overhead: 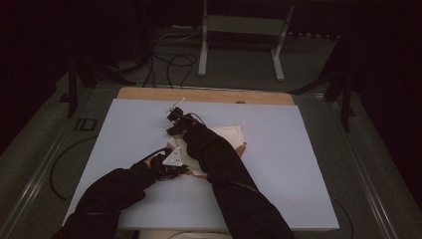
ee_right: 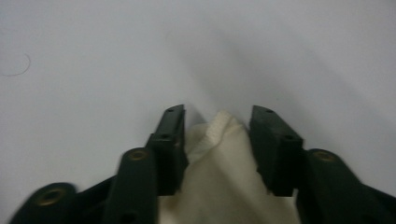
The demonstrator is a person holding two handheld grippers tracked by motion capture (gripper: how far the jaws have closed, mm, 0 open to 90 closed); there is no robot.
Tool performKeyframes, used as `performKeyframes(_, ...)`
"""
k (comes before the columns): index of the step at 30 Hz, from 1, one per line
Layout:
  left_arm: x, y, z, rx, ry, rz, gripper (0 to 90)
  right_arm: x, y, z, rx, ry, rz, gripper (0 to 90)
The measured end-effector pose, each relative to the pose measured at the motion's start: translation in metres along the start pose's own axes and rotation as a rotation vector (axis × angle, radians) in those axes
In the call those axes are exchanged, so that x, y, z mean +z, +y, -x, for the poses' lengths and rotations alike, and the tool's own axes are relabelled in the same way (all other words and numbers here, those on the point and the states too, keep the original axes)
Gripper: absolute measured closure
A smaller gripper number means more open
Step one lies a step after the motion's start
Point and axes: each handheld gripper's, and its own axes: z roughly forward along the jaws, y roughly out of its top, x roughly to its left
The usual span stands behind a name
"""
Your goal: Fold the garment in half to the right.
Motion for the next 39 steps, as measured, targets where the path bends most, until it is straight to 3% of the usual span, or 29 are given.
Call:
performKeyframes(3,0.0,0.0,0.0,0.0,0.001,0.0,86.0,-0.001,0.0,-0.002,-0.011,-0.008,-0.006,67.0)
performKeyframes(5,0.0,0.001,0.0,-0.002,0.0,-0.003,86.2,-0.002,0.0,-0.001,-0.009,-0.01,-0.018,80.0)
performKeyframes(8,0.0,0.001,0.0,-0.001,0.001,-0.004,86.4,-0.003,0.0,0.0,-0.013,-0.002,-0.02,86.6)
performKeyframes(15,0.0,0.001,-0.002,-0.025,-0.01,0.0,86.8,-0.008,-0.001,0.001,-0.027,0.005,0.002,88.1)
performKeyframes(23,-0.002,0.006,-0.001,0.01,0.003,-0.025,86.9,-0.022,0.001,0.002,-0.028,0.006,0.041,88.2)
performKeyframes(39,-0.009,0.015,0.001,0.037,0.004,-0.026,87.0,-0.055,-0.003,0.005,-0.049,0.02,0.103,88.2)
